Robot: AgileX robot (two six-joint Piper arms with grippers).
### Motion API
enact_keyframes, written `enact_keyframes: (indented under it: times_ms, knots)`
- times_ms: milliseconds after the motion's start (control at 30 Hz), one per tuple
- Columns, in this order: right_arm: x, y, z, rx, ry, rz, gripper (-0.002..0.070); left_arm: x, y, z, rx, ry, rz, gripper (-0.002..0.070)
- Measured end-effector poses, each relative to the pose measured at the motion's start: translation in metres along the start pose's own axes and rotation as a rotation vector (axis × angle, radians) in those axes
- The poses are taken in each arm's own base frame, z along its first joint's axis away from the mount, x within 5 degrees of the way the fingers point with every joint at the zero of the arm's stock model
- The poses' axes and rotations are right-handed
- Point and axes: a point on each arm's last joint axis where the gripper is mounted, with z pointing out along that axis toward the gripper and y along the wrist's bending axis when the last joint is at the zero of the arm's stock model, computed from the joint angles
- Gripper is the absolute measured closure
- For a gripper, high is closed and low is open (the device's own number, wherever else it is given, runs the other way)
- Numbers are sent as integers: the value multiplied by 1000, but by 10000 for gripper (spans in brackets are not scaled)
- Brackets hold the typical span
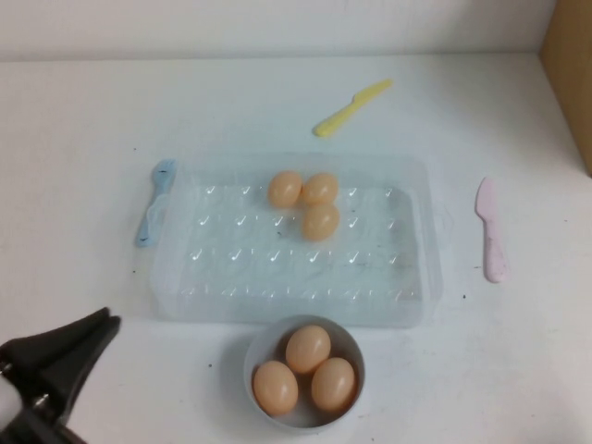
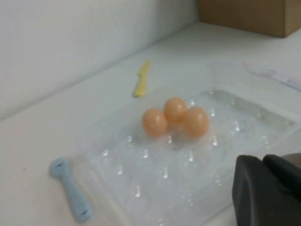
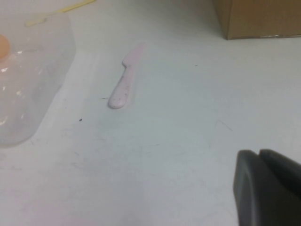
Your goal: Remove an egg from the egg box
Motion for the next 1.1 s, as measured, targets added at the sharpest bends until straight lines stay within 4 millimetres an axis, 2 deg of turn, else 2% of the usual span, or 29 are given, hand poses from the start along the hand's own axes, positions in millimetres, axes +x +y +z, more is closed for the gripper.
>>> enact_keyframes:
  times_ms: [200, 367, 433, 600, 800, 1100]
  knots:
    - [0, 0, 0, 0, 0, 0, 694, 44, 8, -29, -234, -66, -83, 676]
    - [0, 0, 0, 0, 0, 0, 694, 69, 11, -46, -421, -103, -157, 676]
    - [0, 0, 0, 0, 0, 0, 694, 73, 11, -51, -483, -109, -187, 676]
    - [0, 0, 0, 0, 2, 0, 694, 87, 13, -54, -575, 21, -255, 677]
    - [0, 0, 0, 0, 2, 0, 694, 100, 9, -54, -553, 173, -268, 677]
    - [0, 0, 0, 0, 2, 0, 694, 102, 8, -54, -545, 194, -267, 677]
